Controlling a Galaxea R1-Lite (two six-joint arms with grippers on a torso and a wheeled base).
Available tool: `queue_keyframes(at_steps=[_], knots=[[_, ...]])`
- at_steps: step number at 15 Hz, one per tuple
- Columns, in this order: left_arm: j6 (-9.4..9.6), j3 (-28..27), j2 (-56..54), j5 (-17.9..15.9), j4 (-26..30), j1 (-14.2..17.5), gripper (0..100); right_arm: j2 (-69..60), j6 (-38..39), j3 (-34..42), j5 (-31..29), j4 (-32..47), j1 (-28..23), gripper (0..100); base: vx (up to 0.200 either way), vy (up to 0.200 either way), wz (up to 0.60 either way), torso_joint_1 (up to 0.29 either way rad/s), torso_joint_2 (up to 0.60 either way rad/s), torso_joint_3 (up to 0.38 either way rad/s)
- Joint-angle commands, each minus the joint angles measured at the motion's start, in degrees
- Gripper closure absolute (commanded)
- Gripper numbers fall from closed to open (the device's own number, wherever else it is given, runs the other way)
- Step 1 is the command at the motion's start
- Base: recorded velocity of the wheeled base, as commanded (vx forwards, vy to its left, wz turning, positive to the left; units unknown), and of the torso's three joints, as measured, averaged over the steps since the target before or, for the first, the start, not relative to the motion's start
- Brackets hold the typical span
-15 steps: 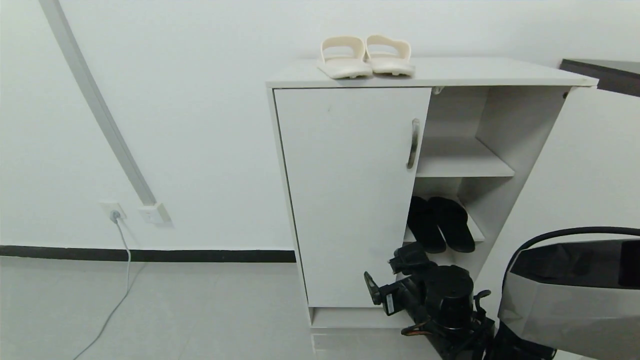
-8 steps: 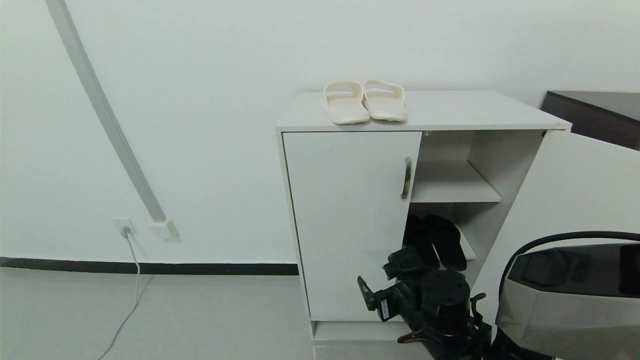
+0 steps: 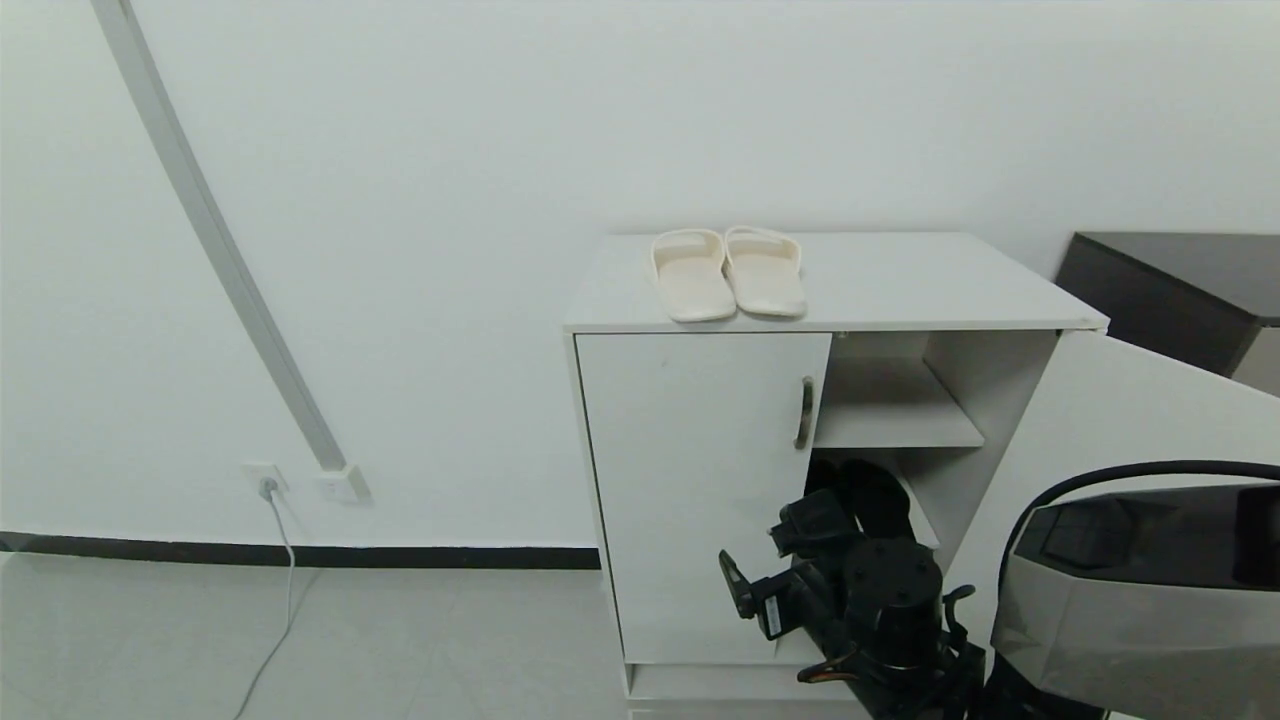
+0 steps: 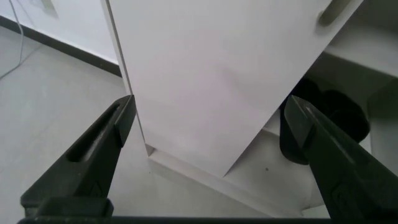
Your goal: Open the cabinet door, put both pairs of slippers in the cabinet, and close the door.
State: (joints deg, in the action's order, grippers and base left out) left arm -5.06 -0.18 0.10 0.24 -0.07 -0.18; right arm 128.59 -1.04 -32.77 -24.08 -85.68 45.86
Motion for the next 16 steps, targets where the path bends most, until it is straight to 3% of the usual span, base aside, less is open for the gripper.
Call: queue_keyframes(at_steps=[1,16], knots=[[-0.04,0.0,0.1,0.0,0.0,0.0,100,0.6,0.1,0.0,0.0,-0.1,0.0,0,0.000,0.000,0.00,0.198,-0.50,-0.315],[0.05,0.0,0.1,-0.1,0.0,0.0,100,2.0,-0.9,0.1,-0.4,-1.3,-0.8,0,0.000,0.000,0.00,0.234,-0.55,-0.311]])
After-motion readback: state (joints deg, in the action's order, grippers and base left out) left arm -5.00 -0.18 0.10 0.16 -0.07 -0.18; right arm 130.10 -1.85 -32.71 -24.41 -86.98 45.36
